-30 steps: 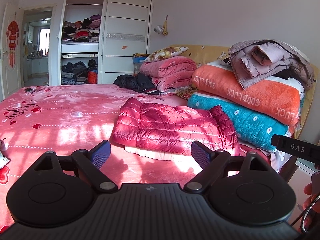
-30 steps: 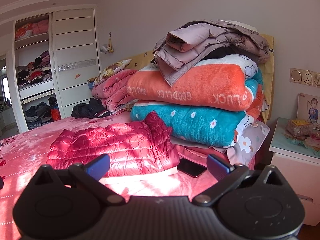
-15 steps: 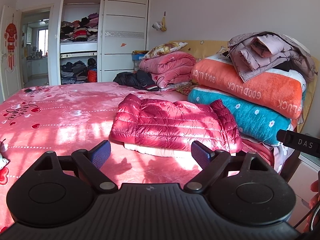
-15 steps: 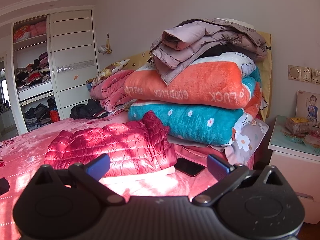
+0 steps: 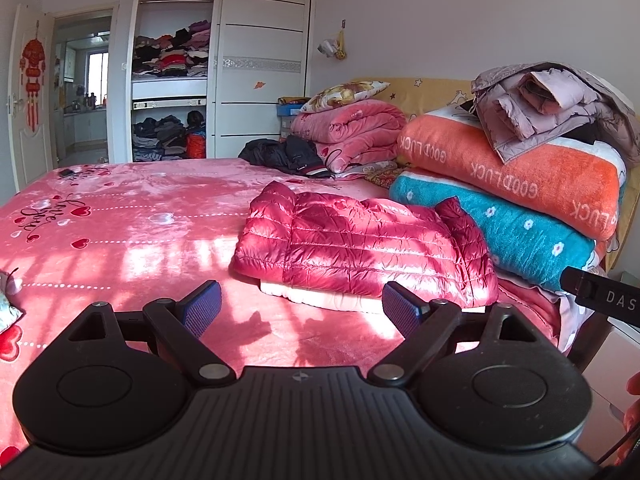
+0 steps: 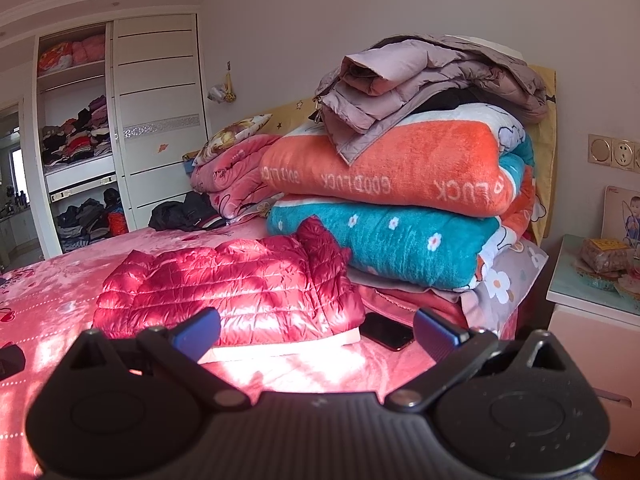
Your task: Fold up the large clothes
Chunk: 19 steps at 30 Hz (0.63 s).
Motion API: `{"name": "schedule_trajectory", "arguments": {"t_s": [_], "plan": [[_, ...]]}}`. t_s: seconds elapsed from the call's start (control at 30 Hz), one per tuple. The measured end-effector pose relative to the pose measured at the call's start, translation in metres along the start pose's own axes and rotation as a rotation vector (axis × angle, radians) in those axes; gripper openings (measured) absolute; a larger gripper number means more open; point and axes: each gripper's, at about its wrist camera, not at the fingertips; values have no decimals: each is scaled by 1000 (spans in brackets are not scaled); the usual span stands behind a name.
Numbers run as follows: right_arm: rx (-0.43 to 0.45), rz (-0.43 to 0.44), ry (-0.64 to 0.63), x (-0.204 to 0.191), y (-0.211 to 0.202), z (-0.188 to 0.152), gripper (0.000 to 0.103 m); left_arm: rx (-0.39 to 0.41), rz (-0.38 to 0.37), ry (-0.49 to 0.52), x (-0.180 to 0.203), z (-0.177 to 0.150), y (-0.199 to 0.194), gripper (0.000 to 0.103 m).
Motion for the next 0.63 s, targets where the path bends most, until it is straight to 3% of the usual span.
{"name": "schedule_trajectory", "arguments": {"t_s": [0.5, 0.63], "plan": [[-28, 45, -48, -20, 12, -12, 102, -46, 11, -52, -11, -5, 21, 103], [-47, 79, -76, -35, 21, -18, 102, -67, 43, -75, -24, -11, 31, 103]]}}
Point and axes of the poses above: each gripper's, at about its wrist camera, not at the fingertips, and y roughly the way its jaws point, x to its right, z to its top, and after that the axes turned 2 degrees about -x, right-handed
